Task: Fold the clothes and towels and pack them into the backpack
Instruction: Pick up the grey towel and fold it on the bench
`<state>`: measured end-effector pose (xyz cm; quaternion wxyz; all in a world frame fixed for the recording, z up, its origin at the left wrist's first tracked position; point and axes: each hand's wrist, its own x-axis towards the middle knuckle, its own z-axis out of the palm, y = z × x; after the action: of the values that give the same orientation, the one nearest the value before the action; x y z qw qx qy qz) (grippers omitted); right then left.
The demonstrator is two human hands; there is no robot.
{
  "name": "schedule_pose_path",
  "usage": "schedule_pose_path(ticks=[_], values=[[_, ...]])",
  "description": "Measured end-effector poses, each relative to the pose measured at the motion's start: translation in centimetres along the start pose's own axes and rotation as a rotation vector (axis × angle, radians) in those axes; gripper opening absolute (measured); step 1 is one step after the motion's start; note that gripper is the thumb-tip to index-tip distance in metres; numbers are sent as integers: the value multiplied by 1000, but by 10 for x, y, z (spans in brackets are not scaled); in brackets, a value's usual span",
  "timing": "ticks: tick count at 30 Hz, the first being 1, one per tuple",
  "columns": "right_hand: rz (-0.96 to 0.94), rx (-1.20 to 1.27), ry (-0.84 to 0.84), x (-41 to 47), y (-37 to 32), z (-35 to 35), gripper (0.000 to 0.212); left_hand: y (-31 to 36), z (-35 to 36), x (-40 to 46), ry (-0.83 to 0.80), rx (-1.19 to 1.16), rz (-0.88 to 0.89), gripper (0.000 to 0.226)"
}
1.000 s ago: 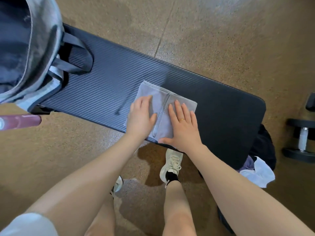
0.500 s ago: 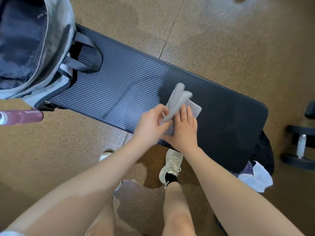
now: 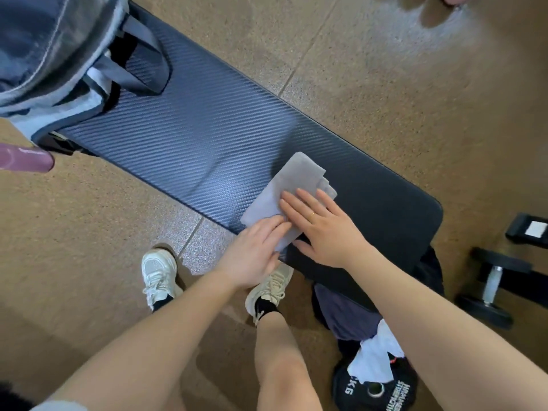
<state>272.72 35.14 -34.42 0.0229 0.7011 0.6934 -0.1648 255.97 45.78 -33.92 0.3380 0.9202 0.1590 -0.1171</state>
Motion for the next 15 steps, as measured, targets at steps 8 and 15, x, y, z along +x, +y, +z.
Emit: schedule_pose_path(ticks=[8, 15], values=[[5, -209, 179, 19, 6, 6, 44, -15, 6, -26, 20, -132, -199, 98], [6, 317, 51, 49, -3, -46, 27, -12, -38, -28, 79, -269, -280, 101]])
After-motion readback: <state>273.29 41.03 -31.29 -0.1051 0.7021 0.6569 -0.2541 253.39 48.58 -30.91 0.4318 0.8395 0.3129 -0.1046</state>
